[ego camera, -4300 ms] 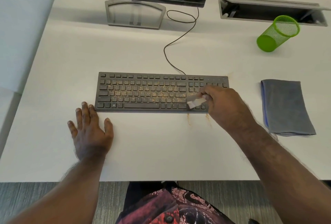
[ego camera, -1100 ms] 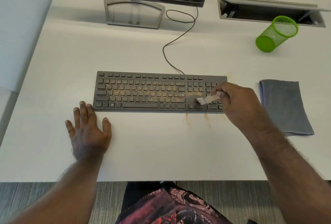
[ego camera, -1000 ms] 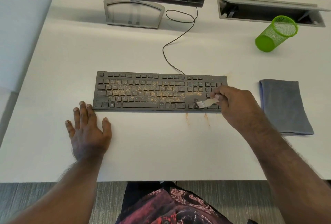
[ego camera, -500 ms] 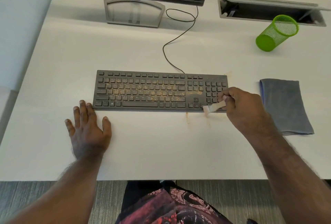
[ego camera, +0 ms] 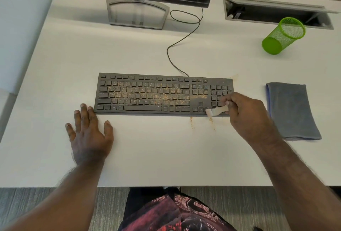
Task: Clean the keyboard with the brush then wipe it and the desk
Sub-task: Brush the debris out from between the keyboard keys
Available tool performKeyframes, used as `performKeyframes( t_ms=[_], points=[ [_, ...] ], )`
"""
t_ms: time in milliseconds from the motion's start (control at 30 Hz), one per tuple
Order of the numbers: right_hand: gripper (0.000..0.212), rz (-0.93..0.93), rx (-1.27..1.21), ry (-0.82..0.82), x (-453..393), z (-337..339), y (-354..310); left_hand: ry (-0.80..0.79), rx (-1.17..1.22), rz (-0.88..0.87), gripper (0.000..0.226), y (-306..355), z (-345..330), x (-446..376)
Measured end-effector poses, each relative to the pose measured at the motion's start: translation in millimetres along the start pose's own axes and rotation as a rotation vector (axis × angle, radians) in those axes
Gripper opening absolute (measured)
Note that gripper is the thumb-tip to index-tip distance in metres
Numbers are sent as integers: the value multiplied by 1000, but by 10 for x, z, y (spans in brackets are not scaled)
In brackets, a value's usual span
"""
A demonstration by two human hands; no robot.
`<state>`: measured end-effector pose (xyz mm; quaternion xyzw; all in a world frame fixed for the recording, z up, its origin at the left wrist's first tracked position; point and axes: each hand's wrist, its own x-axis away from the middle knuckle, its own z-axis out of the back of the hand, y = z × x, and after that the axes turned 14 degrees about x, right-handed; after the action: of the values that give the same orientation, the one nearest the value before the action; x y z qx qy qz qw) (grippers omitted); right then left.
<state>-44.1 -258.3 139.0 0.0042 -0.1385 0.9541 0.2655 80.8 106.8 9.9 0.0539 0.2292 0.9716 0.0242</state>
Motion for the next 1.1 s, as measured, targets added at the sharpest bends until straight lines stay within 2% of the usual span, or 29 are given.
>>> performKeyframes(
  t_ms=[67,167,333,467,633,833,967,1100],
  points=[
    [21,-3,-41,-23,-28,-18,12,-4,-1,2,81,4,4,-3],
    [20,-26,-93,60,-129,10,44,-6,-1,3,80,9,9,-4],
    [19,19,-35,130,-274,16,-5,-8,-2,3,80,-4,13,0],
    [19,101,1,72,-297,-16,-50,-5,-4,1,81,-1,6,-1],
    [19,107,52,-70,-338,26,-5,-8,-2,-5,81,-6,3,-3],
    [20,123,4,26,-385,71,-80,4,2,-9,80,-13,-4,-1],
    [25,200,61,-46,-361,27,-120,8,5,-13,79,-11,-7,-2],
    [23,167,92,-142,-393,67,-67,-2,-7,-8,80,-13,-8,-6]
  ],
)
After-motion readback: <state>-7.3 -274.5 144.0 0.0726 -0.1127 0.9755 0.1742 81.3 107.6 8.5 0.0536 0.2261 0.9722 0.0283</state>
